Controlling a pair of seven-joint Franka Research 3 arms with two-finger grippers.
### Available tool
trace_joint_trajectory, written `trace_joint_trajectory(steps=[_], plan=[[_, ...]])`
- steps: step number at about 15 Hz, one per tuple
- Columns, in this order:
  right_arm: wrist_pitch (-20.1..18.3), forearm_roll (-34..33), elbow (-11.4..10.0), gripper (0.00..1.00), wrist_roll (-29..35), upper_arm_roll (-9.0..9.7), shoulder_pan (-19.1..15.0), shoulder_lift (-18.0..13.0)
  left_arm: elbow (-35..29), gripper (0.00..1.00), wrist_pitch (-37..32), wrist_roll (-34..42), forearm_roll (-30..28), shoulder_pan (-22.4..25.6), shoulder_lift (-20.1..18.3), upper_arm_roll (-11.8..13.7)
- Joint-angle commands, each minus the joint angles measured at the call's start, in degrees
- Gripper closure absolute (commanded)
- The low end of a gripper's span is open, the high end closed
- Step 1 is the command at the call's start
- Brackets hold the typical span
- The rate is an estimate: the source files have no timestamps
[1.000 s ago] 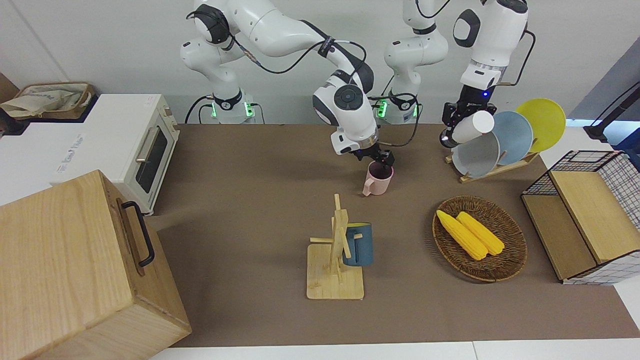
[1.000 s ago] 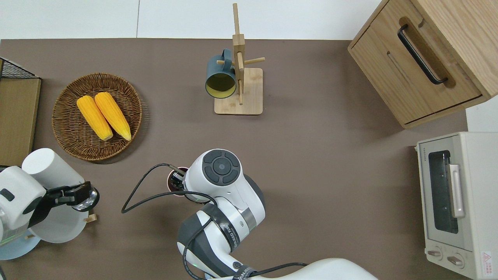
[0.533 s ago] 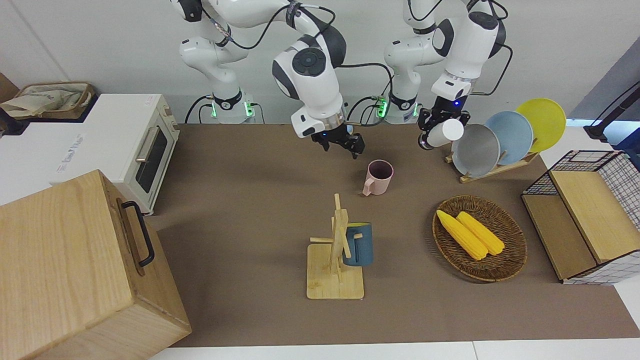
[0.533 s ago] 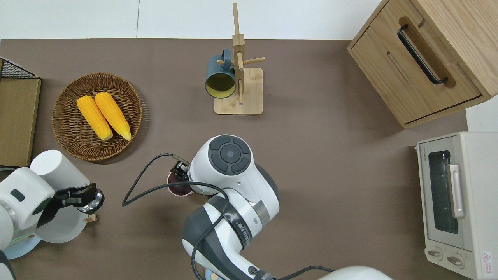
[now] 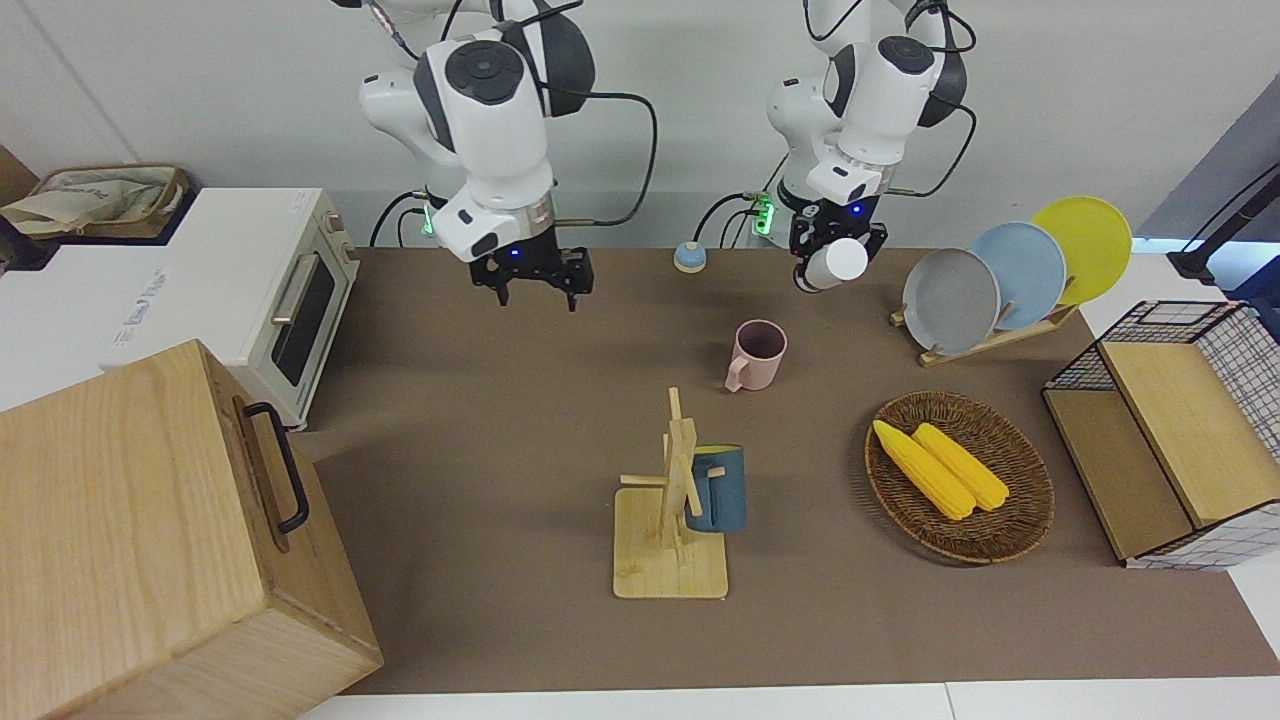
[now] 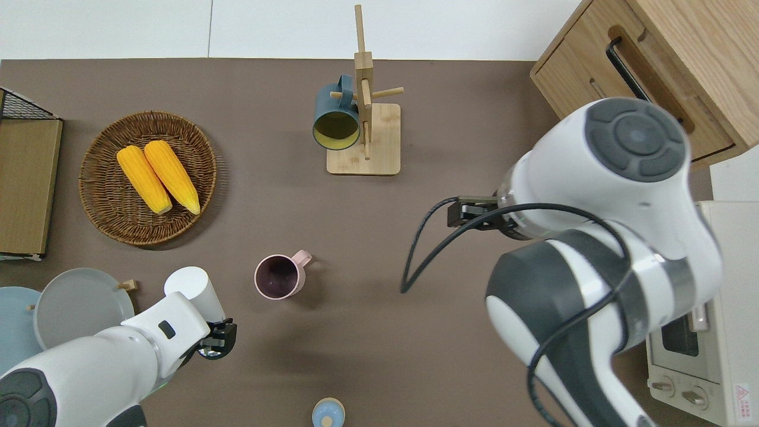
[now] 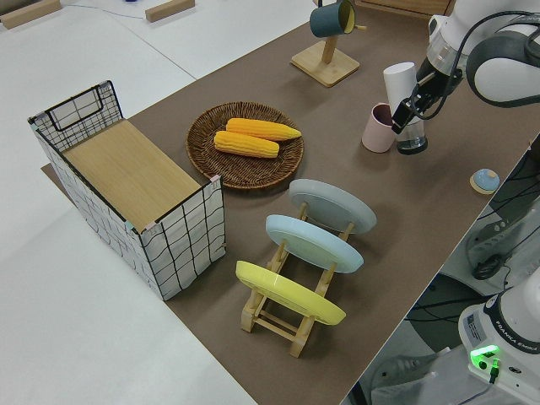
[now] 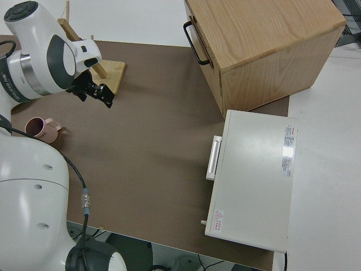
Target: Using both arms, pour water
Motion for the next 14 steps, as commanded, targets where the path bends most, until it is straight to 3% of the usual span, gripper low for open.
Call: trace_joint_trajectory(steps=[1,4,6,10,14], plan=[[-1.3,-2.6,-1.8,0.009,-15.1,-2.77,-4.4,-3.8,-2.6,0.97,-1.3,-1.8,-0.6,-3.2,-4.4,0.5],[-1.7,-2.7,-1.8,0.009,-21.3,-4.00,-7.8,-5.6,-3.0,0.97,-3.0,-2.2,-0.6,-4.6,-4.6,0.4],[-3.4,-2.8,-1.8,0.009,-25.1,-6.45,-8.2,-7.0,-3.1,0.97,-3.5,-2.2,-0.6,-5.0,-4.4,0.1],[-5.4,-3.5,-1.8,0.009,-29.8,-9.09,-8.7,-9.2,-3.0,0.97,-3.1,-3.0,-1.6,-4.9,-2.9,-3.0],[-7.4,-2.4,-1.9,0.009,-30.2,-9.89,-8.4,-10.0,-2.7,0.97,-2.5,-2.9,-1.6,-5.0,-0.3,-3.5]])
